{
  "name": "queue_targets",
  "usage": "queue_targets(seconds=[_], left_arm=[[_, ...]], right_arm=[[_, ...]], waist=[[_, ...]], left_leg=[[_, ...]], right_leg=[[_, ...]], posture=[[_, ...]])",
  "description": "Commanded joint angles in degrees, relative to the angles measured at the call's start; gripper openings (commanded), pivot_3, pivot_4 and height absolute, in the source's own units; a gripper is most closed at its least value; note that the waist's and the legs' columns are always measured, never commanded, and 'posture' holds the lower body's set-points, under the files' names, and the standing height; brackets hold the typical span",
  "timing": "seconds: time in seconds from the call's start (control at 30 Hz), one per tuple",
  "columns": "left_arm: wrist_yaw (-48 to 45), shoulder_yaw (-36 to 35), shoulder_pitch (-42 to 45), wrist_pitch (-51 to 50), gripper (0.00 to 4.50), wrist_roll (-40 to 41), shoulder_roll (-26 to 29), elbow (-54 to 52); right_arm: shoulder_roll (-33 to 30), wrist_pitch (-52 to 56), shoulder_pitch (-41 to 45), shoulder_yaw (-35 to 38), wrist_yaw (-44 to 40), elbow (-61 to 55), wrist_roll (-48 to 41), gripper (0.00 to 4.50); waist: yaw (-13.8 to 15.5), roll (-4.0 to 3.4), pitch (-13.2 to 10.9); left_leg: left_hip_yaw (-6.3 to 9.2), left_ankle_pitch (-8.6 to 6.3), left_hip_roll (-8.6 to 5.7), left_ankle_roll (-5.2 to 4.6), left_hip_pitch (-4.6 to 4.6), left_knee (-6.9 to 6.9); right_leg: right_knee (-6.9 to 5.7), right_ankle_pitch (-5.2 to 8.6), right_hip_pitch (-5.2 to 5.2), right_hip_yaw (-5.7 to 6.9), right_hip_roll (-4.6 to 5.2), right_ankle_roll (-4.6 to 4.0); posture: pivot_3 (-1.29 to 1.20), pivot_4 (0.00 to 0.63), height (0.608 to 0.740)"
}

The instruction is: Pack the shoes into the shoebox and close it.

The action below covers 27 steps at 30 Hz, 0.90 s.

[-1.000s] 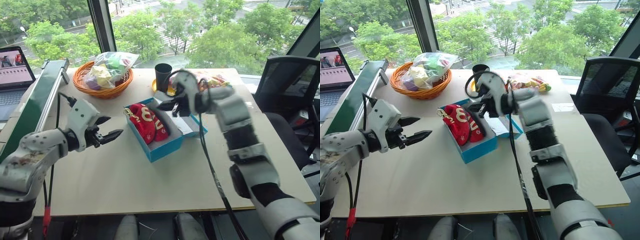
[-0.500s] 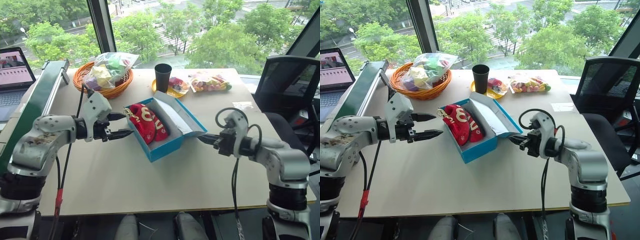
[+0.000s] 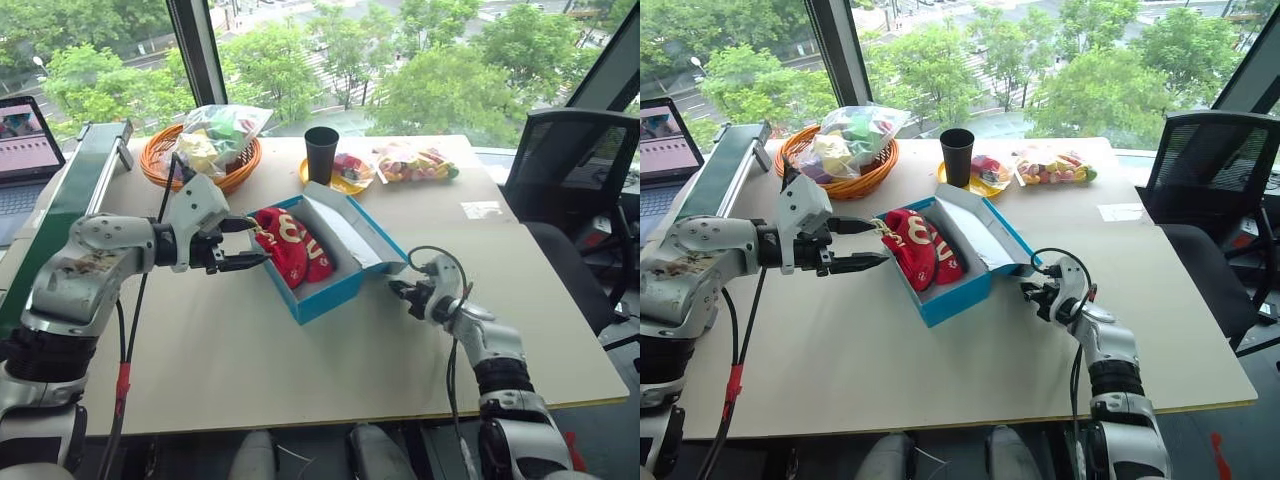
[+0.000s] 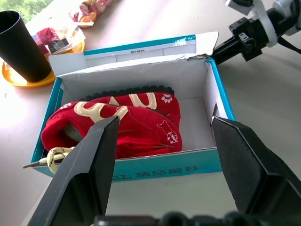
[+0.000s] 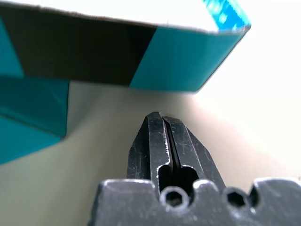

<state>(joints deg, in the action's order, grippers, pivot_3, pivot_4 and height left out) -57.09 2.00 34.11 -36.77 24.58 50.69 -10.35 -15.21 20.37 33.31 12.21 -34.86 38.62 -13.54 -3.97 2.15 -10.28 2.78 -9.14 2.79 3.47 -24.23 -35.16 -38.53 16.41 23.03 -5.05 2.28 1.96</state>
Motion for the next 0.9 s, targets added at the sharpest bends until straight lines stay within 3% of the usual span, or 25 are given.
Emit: queue_targets(seconds=[0.03,0.2,0.37,0.63,0.73,0.9], left_arm=[[0.11,-2.02,1.07,-0.51,3.33,-0.14,1.15,-1.34],[0.28,-2.84,0.34,-0.95,3.33,-0.24,1.95,-1.39],[0.35,-4.86,-2.49,-0.95,3.33,-0.43,4.21,-1.45],[-5.04,-12.95,-13.2,-4.31,3.33,3.24,13.69,-6.1],[-3.59,-14.95,-14.5,-4.78,3.33,3.15,14.25,-6.6],[-1.72,-16.07,-15.94,-7.21,3.33,4.79,12.94,-10.3]], right_arm=[[0.02,-8.19,3.69,3.63,2.83,9.35,-1.43,0.05],[1.43,-13.49,8.95,9.64,0.64,13.76,-8.11,0.05],[1.48,-11.63,11.66,11.43,-2.19,7.65,-12.86,0.05],[1.99,7.88,4.99,-2.28,-6.89,-25.57,-16.54,0.05],[1.27,15.82,1.18,-7.86,-8.01,-37.23,-19.44,0.05],[-1.38,20.83,-0.16,-13.69,-10.1,-43.64,-19.66,0.05]], waist=[[-0.04,0.0,0.0],[-0.05,0.0,0.0],[-0.35,-0.07,-0.05],[-0.11,-0.14,-0.12],[0.21,-0.16,-0.13],[0.71,-0.17,-0.15]], left_leg=[[0.0,0.0,0.0,0.0,0.05,0.0],[0.01,0.0,0.0,0.0,0.05,-0.03],[-0.01,0.0,0.0,0.0,-0.05,0.07],[0.01,0.0,0.04,0.0,-0.06,0.11],[0.01,0.0,0.04,0.0,-0.05,0.08],[0.0,0.0,0.03,0.0,-0.12,0.0]], right_leg=[[0.0,0.01,-0.05,0.0,0.0,0.01],[0.01,0.0,-0.1,0.0,0.0,0.02],[-0.01,-0.08,0.07,-0.03,0.0,-0.12],[-0.1,-0.06,0.16,0.0,-0.01,-0.13],[-0.12,-0.01,0.15,0.01,-0.01,-0.08],[-0.06,0.09,0.14,0.02,0.0,0.09]], posture=[[0.0,0.15,0.734],[0.0,0.15,0.734],[0.0,0.15,0.734],[0.0,0.15,0.734],[0.0,0.15,0.734],[0.0,0.15,0.734]])
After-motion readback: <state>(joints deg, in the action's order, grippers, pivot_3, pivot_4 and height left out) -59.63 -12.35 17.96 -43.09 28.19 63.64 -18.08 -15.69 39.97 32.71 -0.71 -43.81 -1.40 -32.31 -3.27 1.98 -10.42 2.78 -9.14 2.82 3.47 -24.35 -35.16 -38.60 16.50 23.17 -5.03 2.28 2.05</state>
